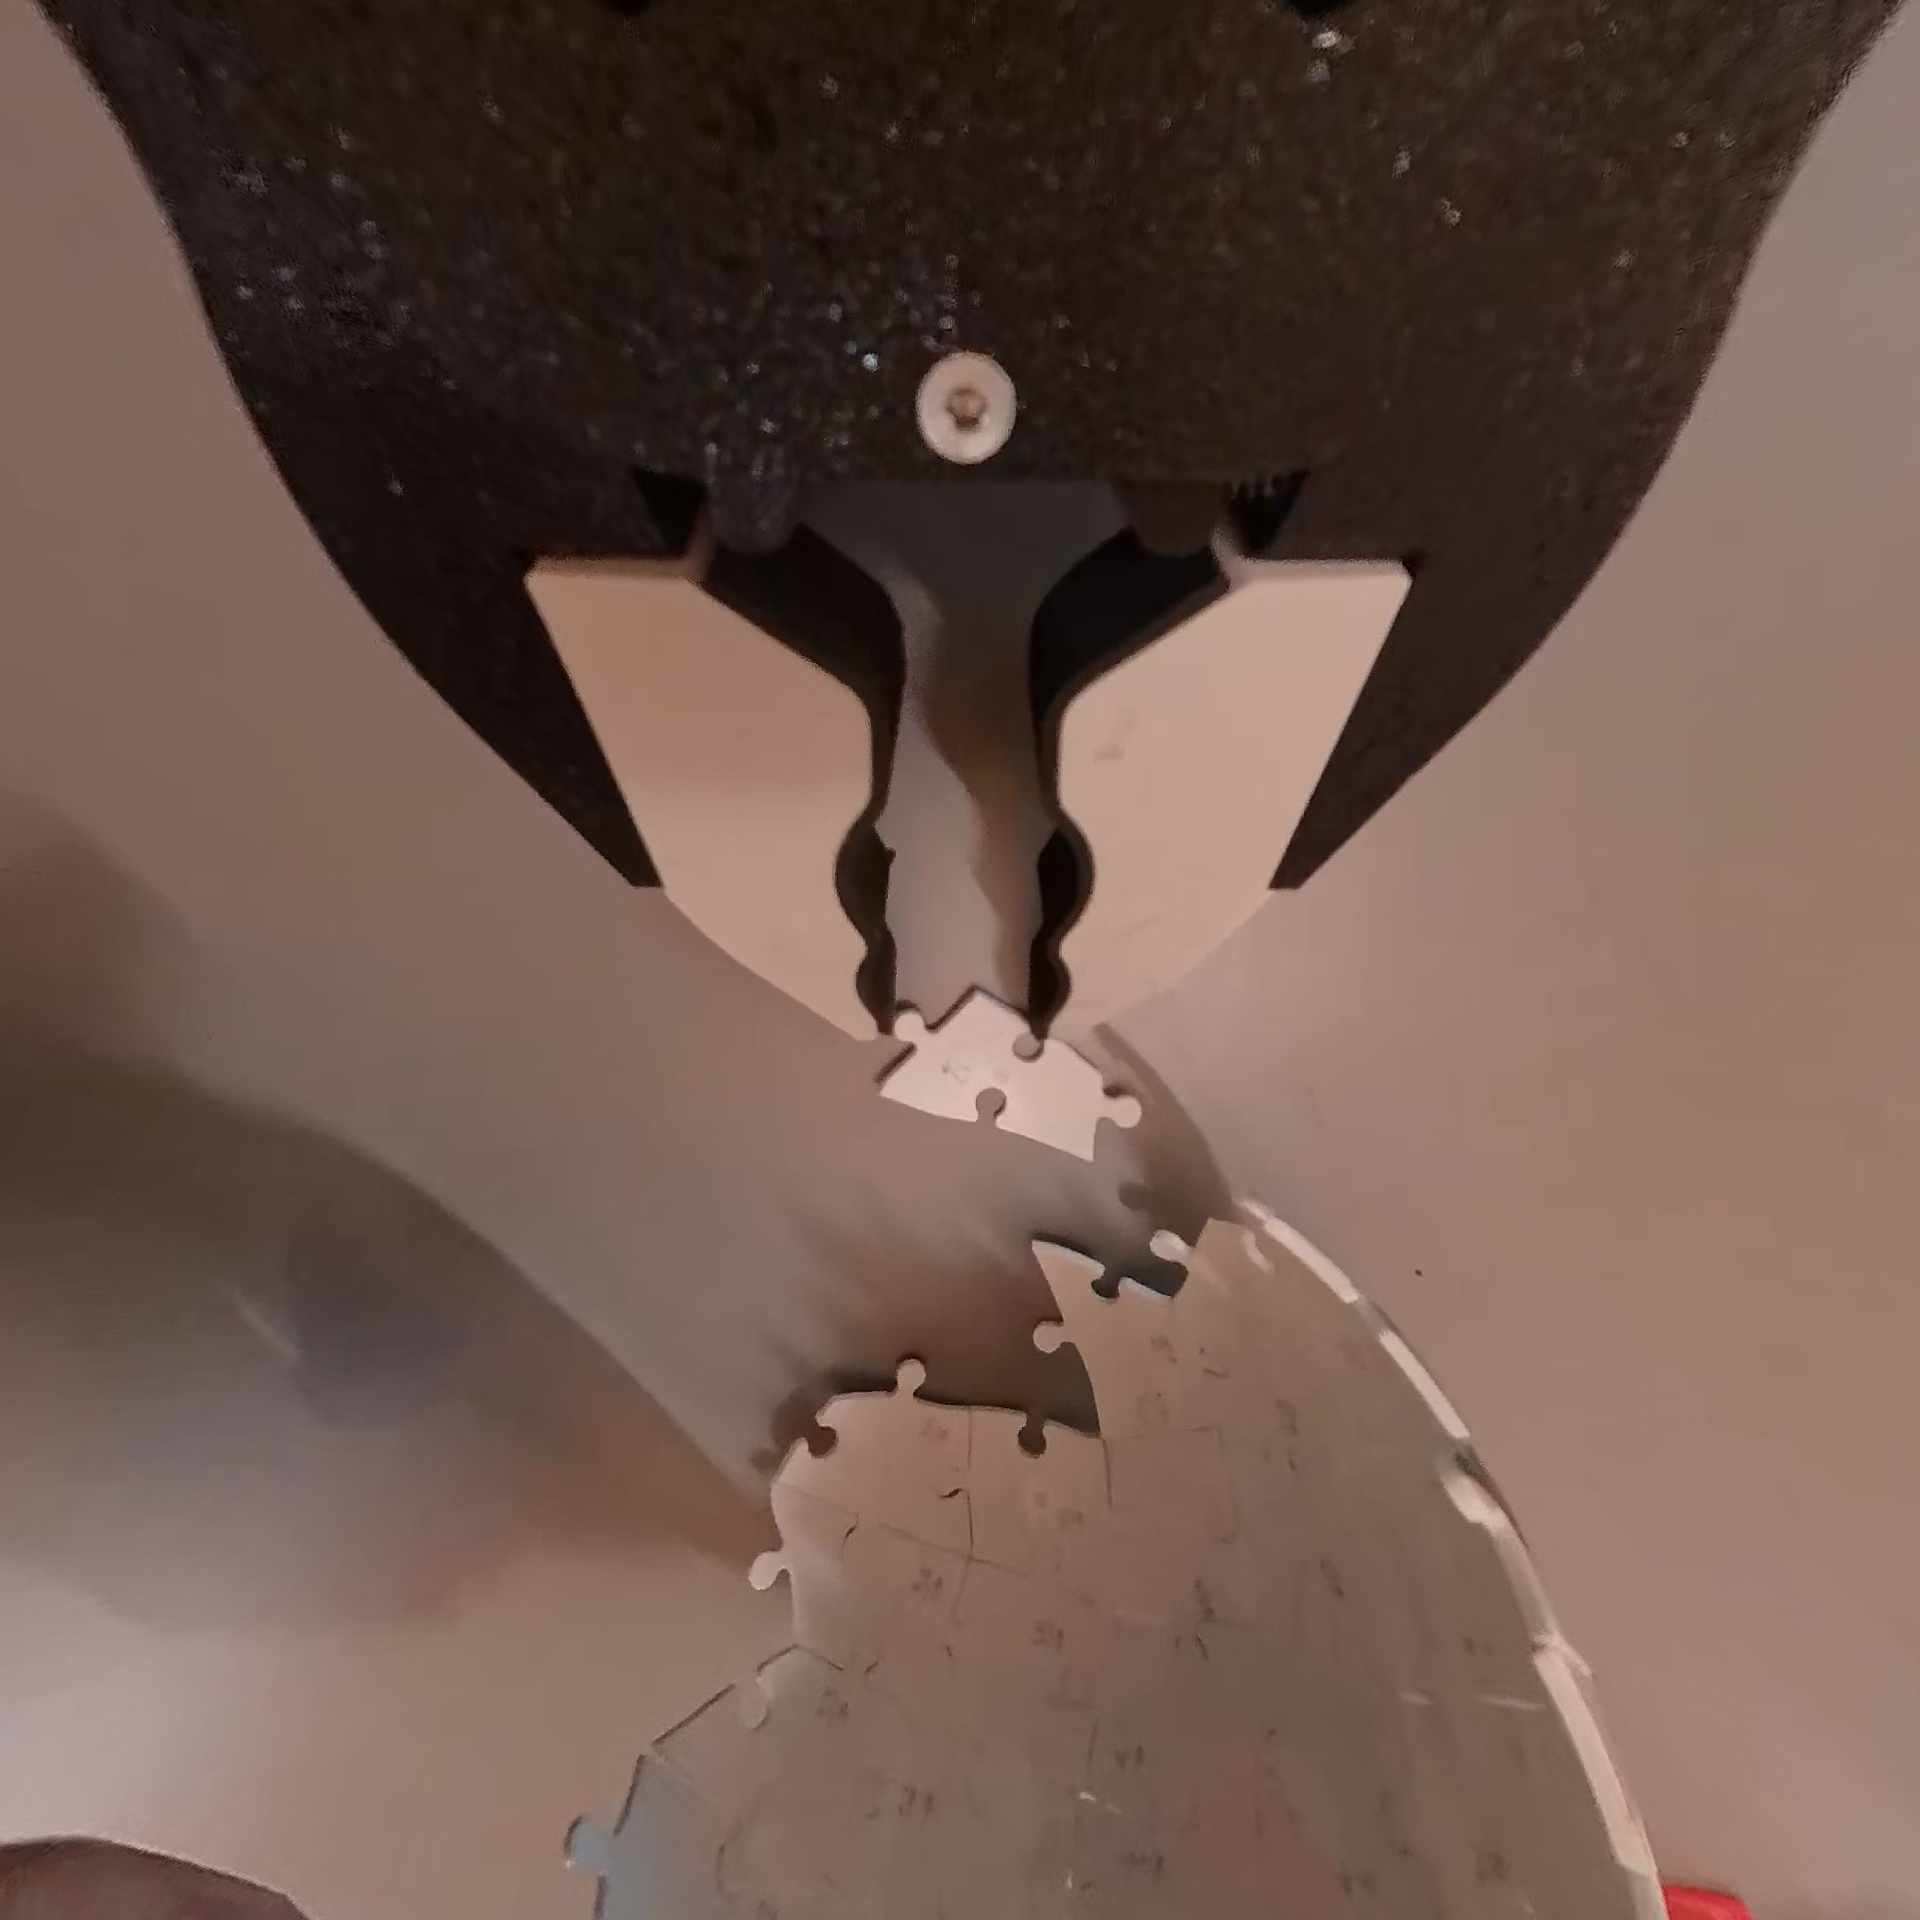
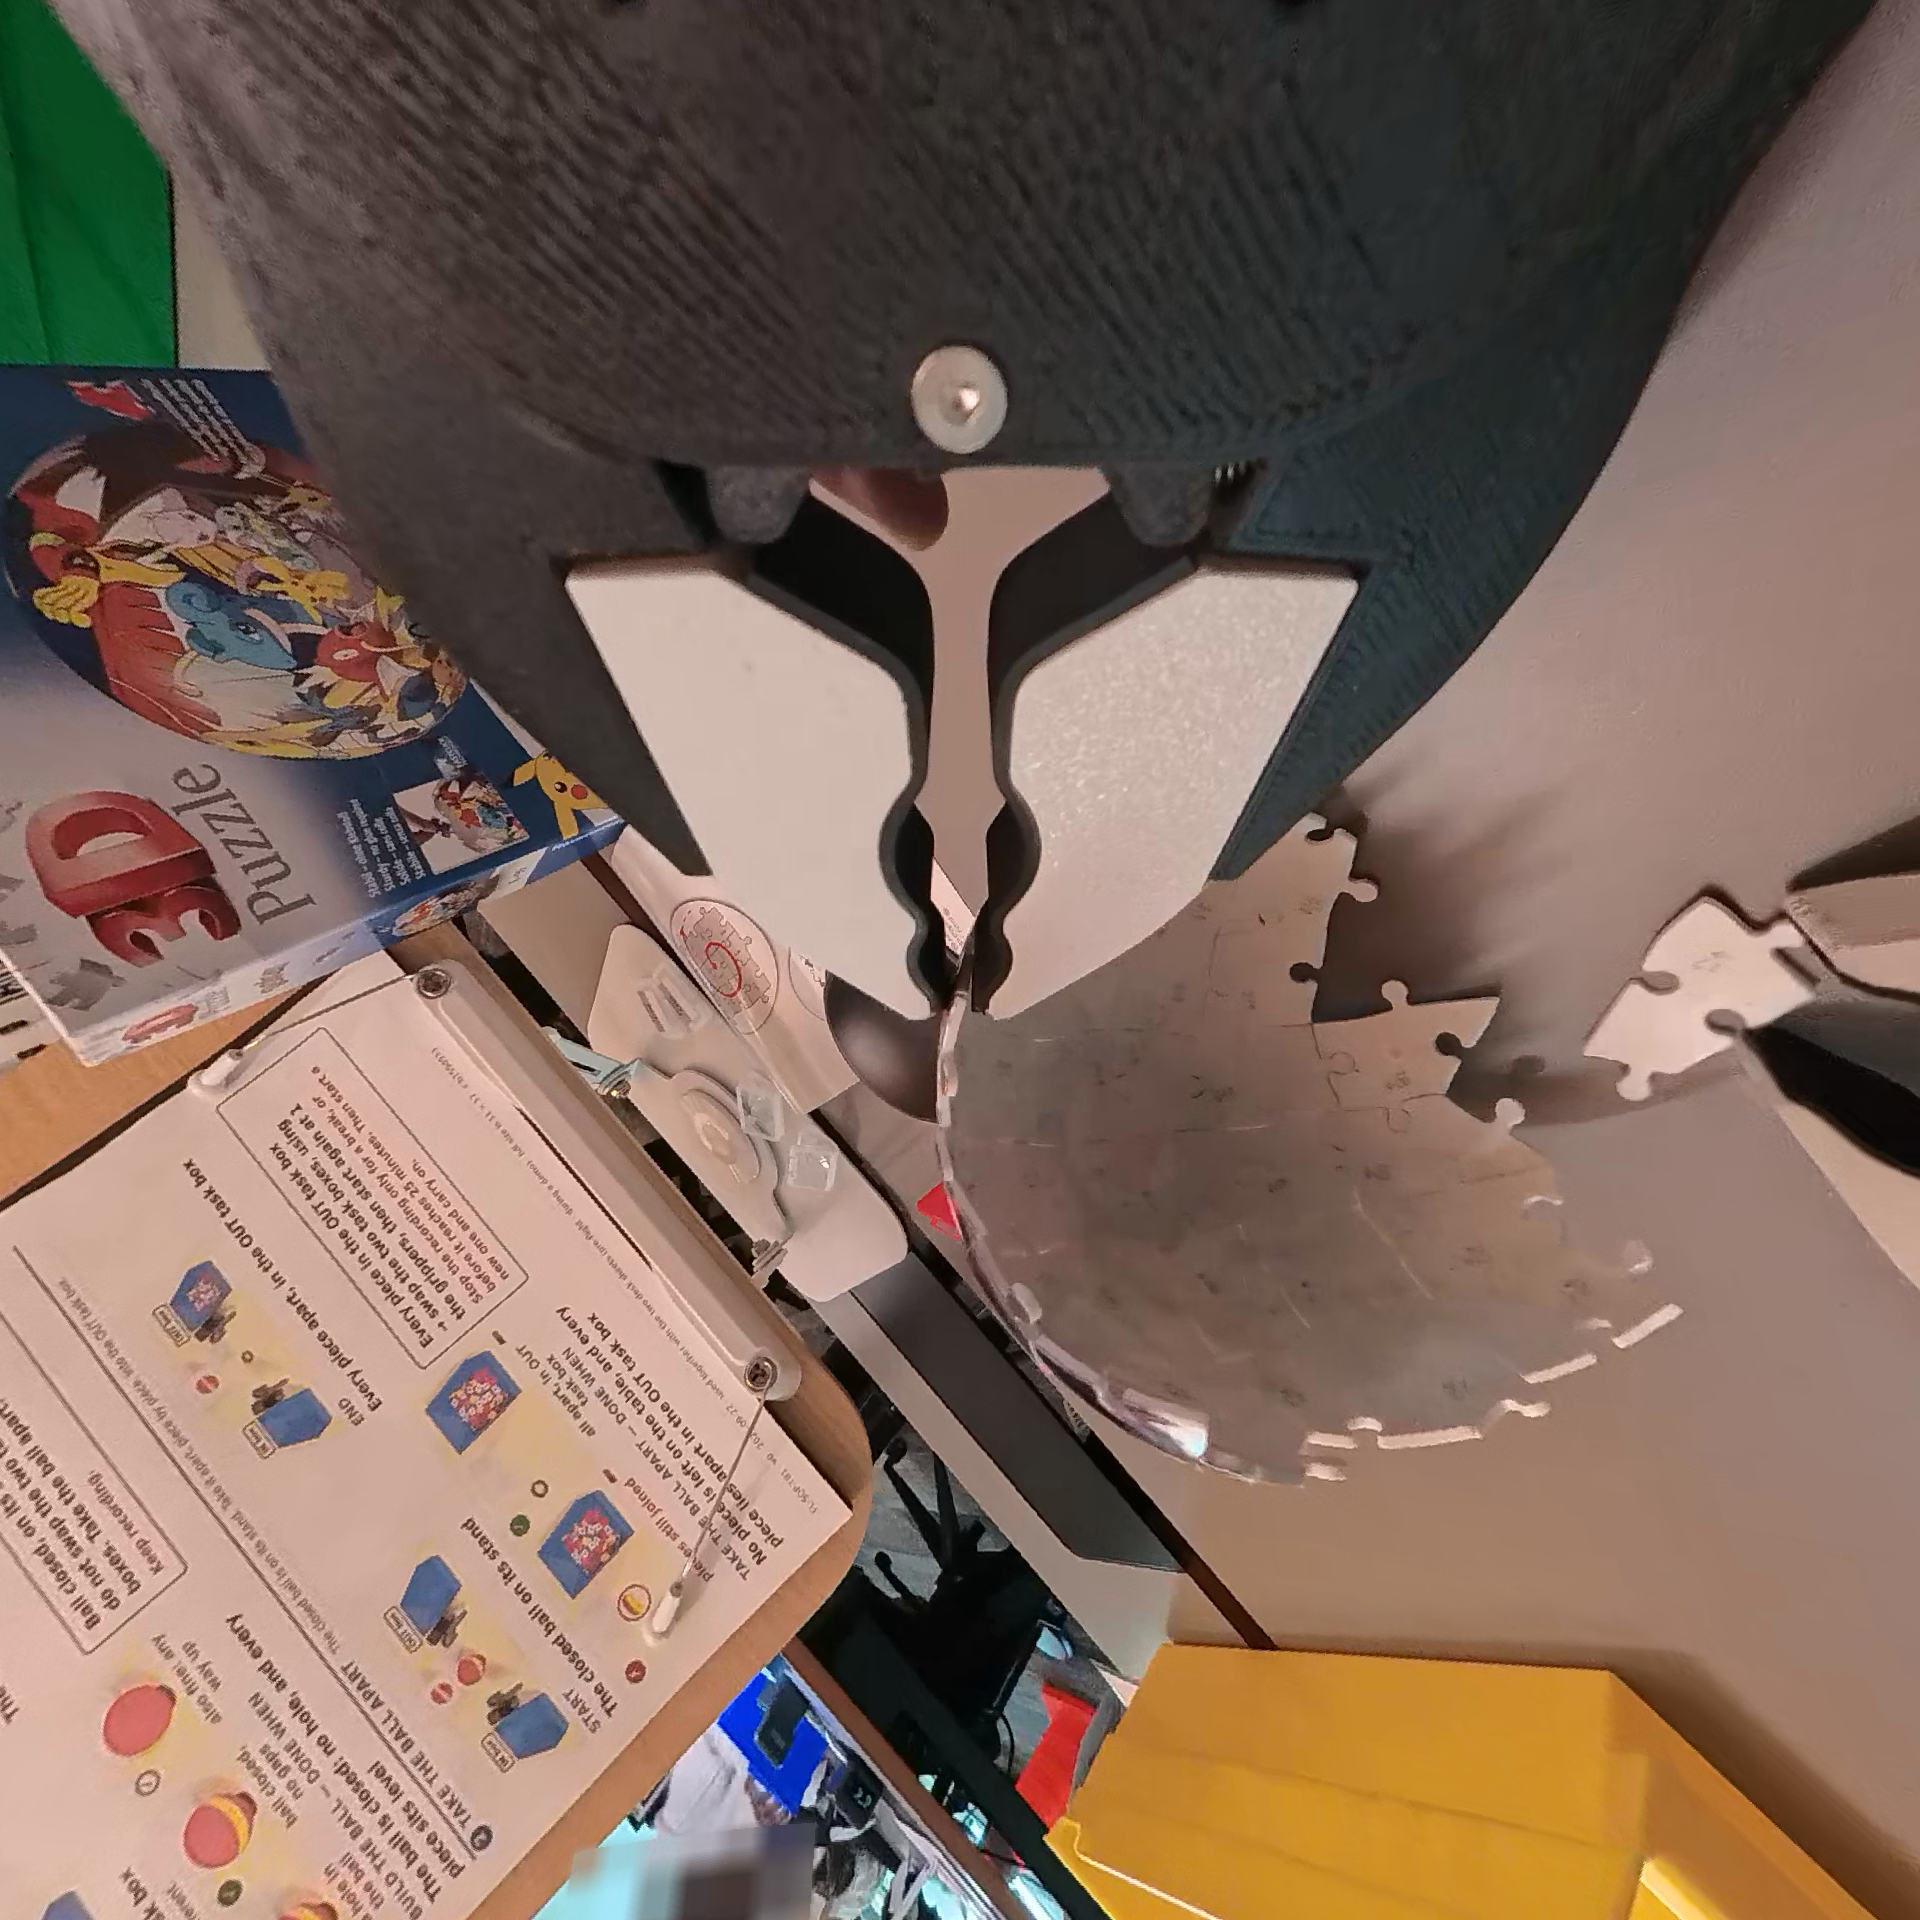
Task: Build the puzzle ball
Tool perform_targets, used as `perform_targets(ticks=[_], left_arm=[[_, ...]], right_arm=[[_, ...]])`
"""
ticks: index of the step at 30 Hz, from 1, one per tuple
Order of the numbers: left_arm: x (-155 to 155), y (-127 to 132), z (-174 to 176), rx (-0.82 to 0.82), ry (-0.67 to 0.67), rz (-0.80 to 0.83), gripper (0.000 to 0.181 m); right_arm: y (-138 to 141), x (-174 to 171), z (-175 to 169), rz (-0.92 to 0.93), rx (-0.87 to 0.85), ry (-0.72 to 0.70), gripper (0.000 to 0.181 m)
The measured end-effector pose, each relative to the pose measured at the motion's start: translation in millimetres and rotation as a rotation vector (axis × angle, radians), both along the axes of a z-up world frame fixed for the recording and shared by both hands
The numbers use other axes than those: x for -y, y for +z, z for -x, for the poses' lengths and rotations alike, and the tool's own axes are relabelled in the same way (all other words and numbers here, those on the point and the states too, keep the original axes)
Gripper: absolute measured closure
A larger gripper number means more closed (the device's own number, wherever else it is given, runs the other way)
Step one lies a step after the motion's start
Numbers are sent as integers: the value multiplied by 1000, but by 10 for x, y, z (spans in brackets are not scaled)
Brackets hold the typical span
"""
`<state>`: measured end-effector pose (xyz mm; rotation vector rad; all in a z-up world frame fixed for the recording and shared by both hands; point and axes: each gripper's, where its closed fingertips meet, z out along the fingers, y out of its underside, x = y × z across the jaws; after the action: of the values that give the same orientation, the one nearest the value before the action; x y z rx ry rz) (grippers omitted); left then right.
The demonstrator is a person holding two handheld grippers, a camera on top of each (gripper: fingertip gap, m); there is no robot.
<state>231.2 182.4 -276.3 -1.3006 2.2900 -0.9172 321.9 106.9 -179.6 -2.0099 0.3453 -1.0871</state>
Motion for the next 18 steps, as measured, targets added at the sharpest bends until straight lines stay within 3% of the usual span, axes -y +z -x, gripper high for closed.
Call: perform_targets(ticks=[4, 7, 9, 11, 14, 18], left_arm=[[195, 9, 114, -48, -35, 37, 158], [221, 12, 105, 12, -44, -17, 158], [300, 65, 131, 25, -68, 39, 158], [367, 118, 183, 7, -89, 104, 158], [293, 86, 197, -28, -52, 61, 158], [501, 47, 284, -73, -99, 110, 158]], right_arm=[[-1, 0, 7, 5, 7, -3, 176], [-7, 8, 3, 7, 7, -4, 176], [-11, 14, -1, 4, 2, -3, 176], [-18, 21, -6, 8, 1, -4, 176], [-16, 20, -5, -1, -2, -3, 176], [-18, 20, -8, -1, -1, -2, 176]])
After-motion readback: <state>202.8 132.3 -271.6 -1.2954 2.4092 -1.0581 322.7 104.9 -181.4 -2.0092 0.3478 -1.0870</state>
